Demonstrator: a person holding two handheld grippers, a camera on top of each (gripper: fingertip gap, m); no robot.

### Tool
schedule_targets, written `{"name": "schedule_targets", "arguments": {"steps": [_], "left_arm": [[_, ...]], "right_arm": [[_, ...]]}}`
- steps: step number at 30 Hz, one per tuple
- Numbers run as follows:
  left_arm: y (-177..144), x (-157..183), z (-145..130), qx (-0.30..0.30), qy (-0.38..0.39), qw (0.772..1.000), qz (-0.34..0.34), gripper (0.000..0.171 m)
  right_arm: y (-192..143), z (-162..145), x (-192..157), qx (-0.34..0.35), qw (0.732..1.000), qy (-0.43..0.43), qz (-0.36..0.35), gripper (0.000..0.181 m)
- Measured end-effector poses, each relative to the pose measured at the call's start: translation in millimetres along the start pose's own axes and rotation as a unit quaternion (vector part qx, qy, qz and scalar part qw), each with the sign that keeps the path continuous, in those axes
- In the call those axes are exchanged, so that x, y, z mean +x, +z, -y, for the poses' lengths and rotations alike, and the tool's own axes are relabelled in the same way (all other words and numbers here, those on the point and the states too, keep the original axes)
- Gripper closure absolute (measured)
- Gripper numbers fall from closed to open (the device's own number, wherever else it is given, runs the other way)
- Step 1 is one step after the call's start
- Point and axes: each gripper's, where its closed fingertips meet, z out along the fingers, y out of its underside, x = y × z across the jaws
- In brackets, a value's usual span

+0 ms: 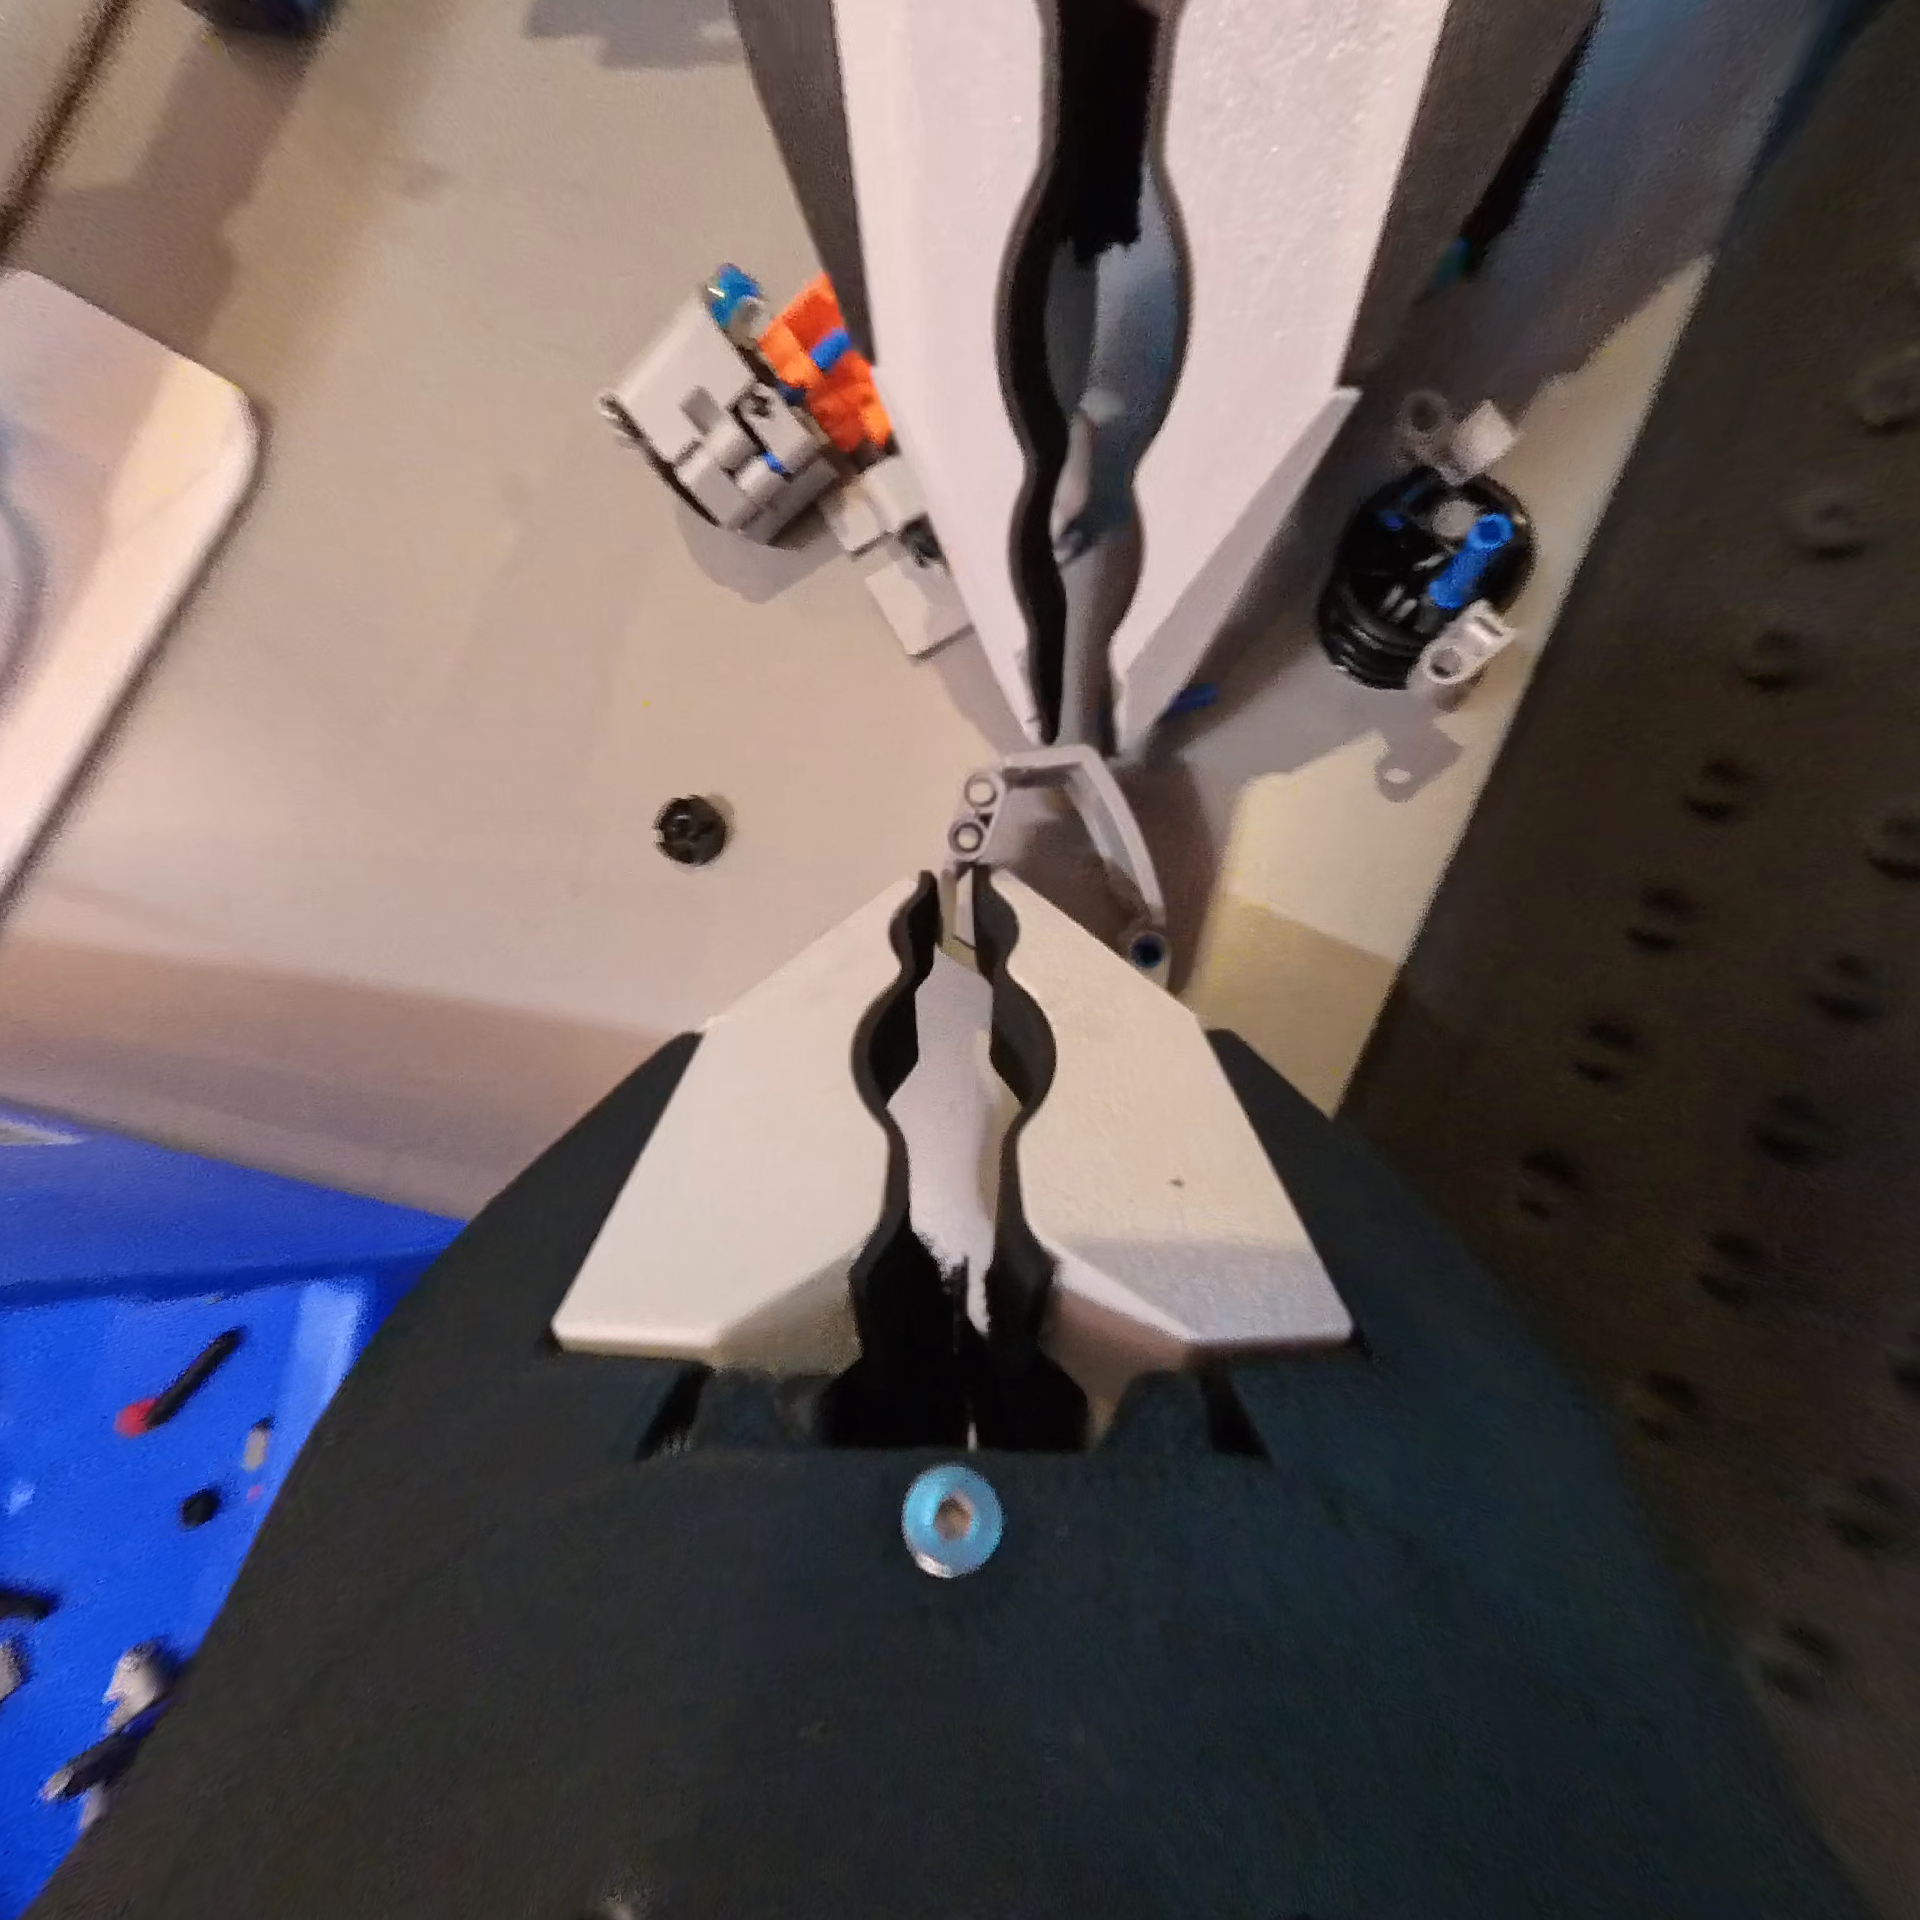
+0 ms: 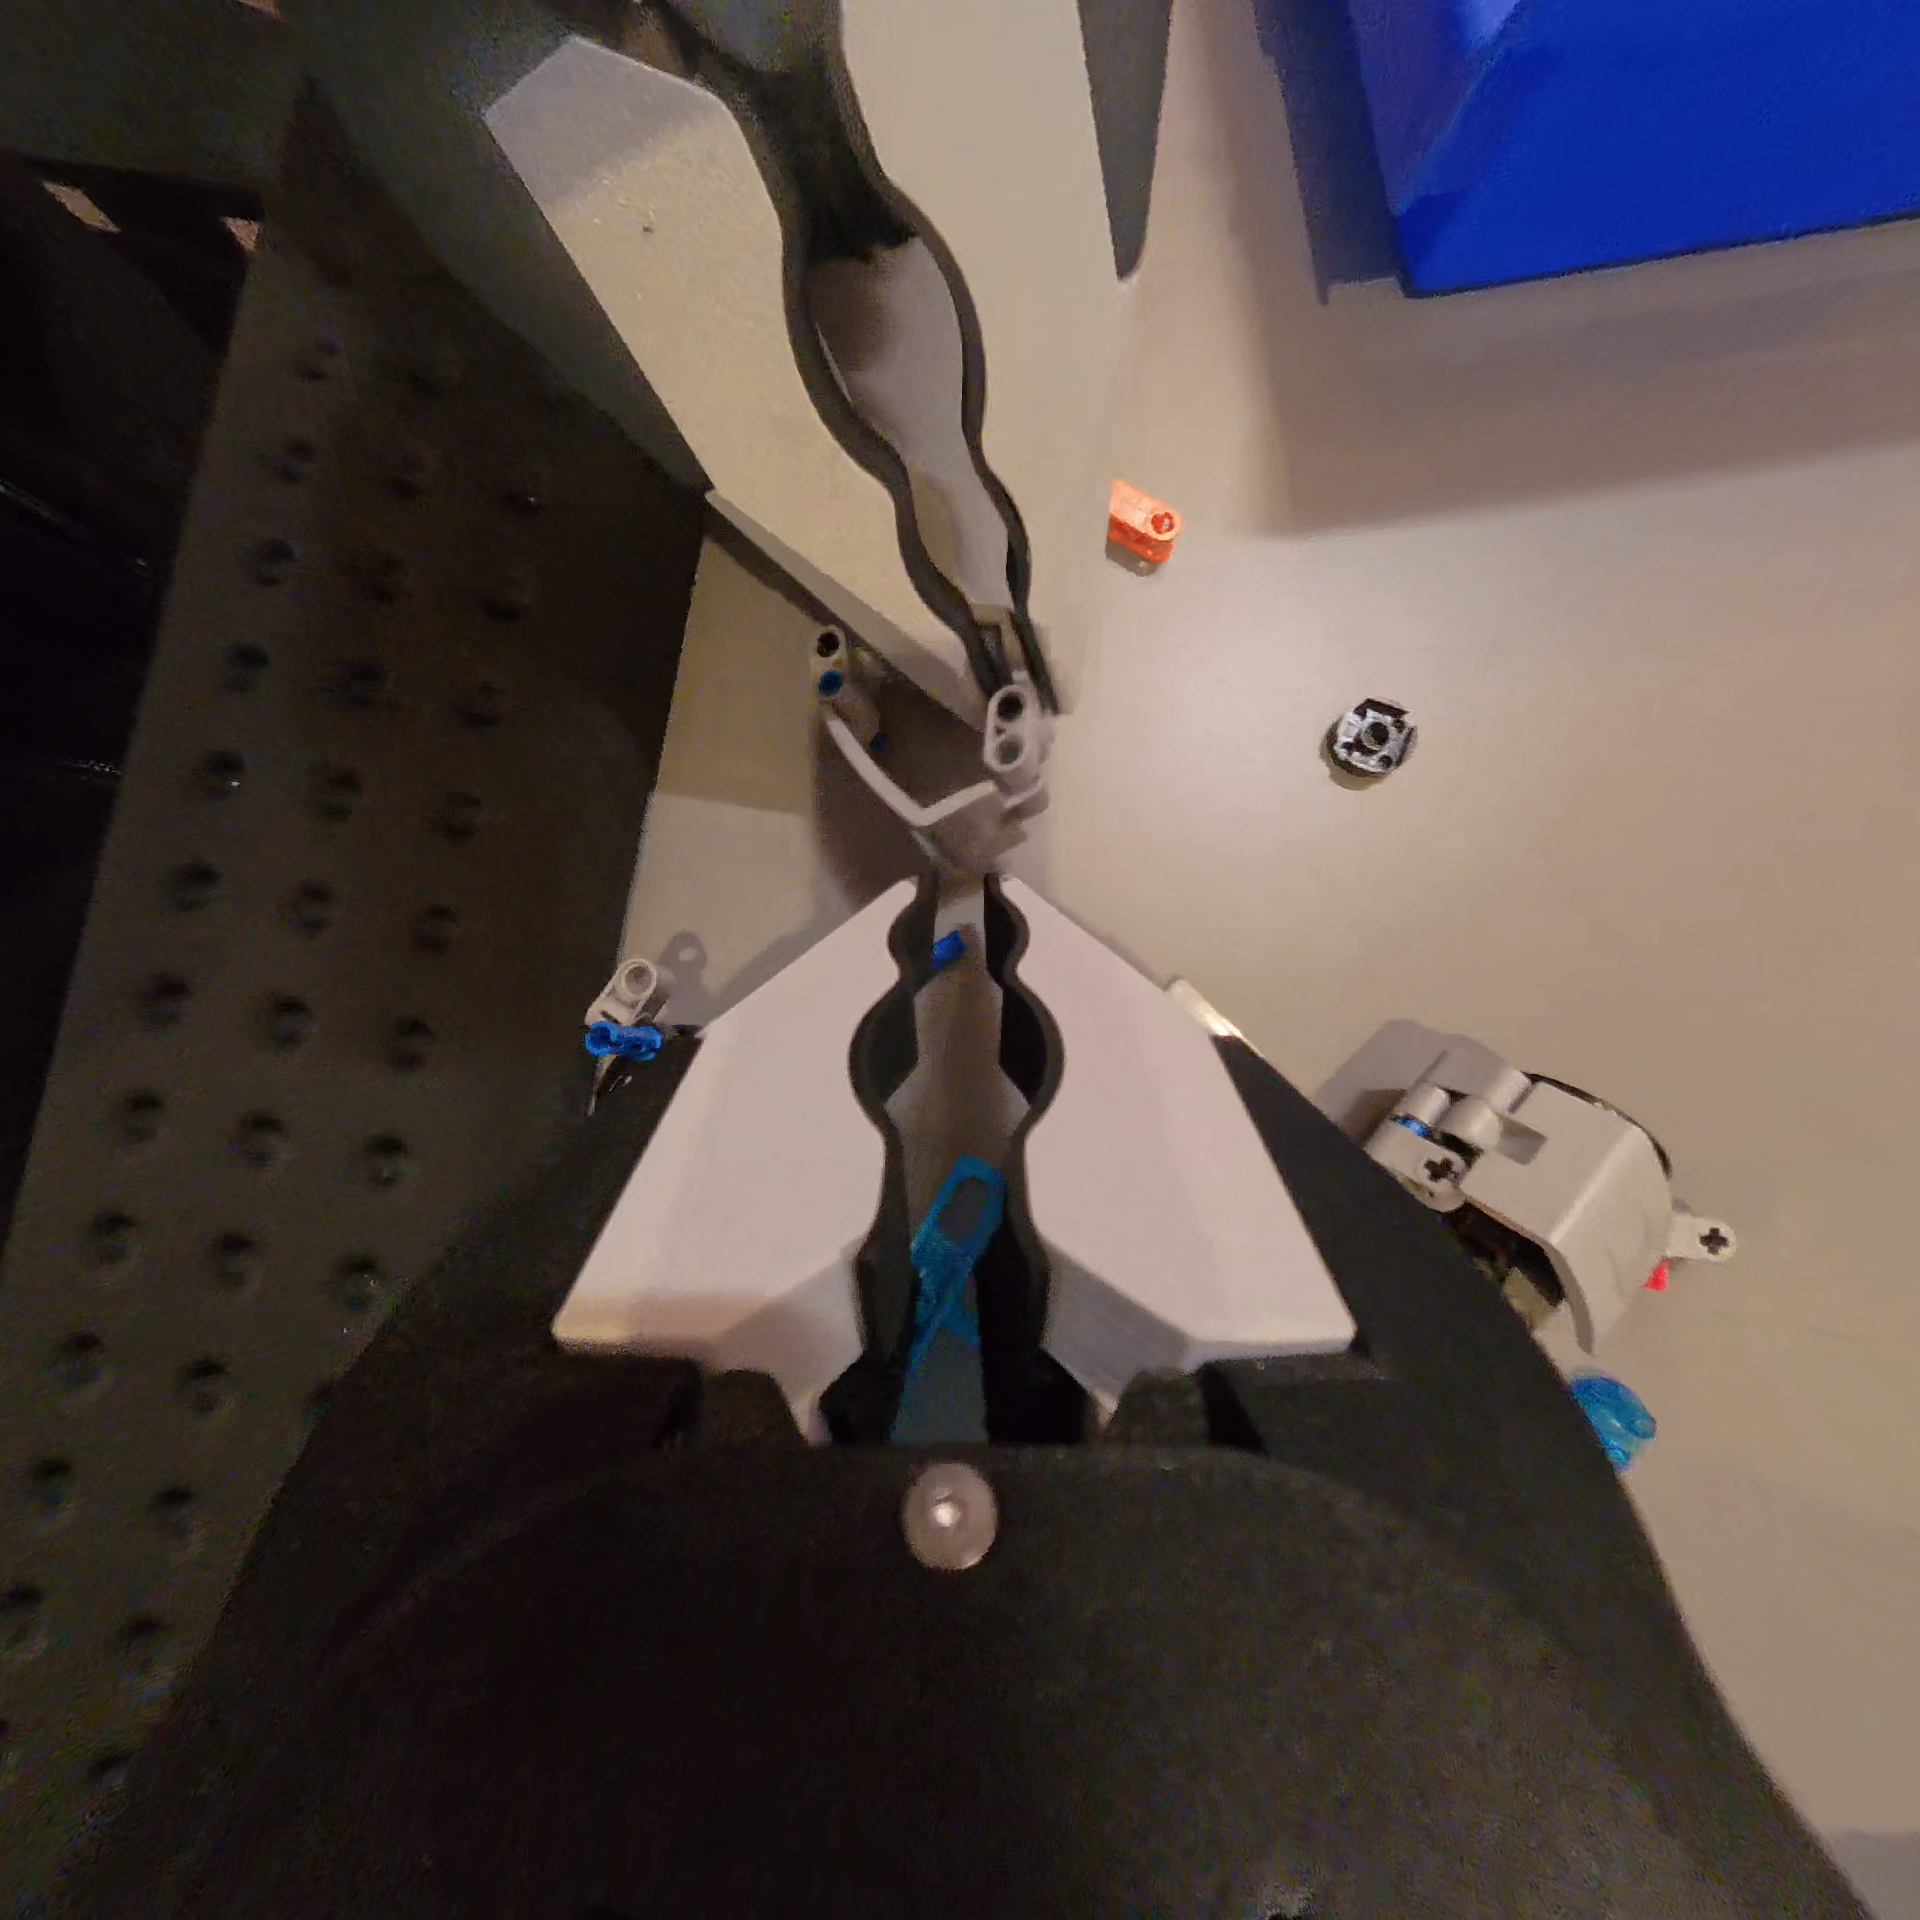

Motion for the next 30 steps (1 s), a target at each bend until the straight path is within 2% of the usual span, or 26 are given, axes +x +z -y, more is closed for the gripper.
{"name": "schedule_targets", "arguments": {"steps": [3,7,10,14,19,23,27,30], "left_arm": [[-6.1,-13.9,8.7,0.022,0.038,0.996,0.071,0.168],[-17.7,-28.4,22.2,0.052,0.079,0.984,0.152,0.168],[-30.8,-36.7,37.7,0.085,0.098,0.97,0.206,0.169],[-43.8,-45.8,56.0,0.104,0.122,0.949,0.272,0.169],[-50.2,-49.8,64.6,0.107,0.155,0.933,0.306,0.169],[-58.9,-51.2,72.0,0.134,0.149,0.928,0.314,0.152],[-61.7,-49.5,77.9,0.145,0.159,0.927,0.309,0.163],[-65.7,-50.9,80.3,0.153,0.153,0.924,0.316,0.165]], "right_arm": [[-4.6,5.8,5.9,0.022,0.999,0.025,-0.005,0.158],[-19.2,28.3,16.5,0.115,0.989,0.093,0.01,0.139],[-27.1,41.7,20.5,0.162,0.98,0.119,0.013,0.139],[-38.5,57.2,22.9,0.21,0.97,0.119,-0.003,0.148],[-51.4,64.4,24.6,0.235,0.967,0.094,-0.024,0.153],[-61.3,69.9,24.5,0.246,0.966,0.059,-0.05,0.154],[-63.1,72.8,23.1,0.244,0.966,0.027,-0.076,0.155],[-68.6,76.3,21.8,0.249,0.963,0.0,-0.098,0.156]]}}
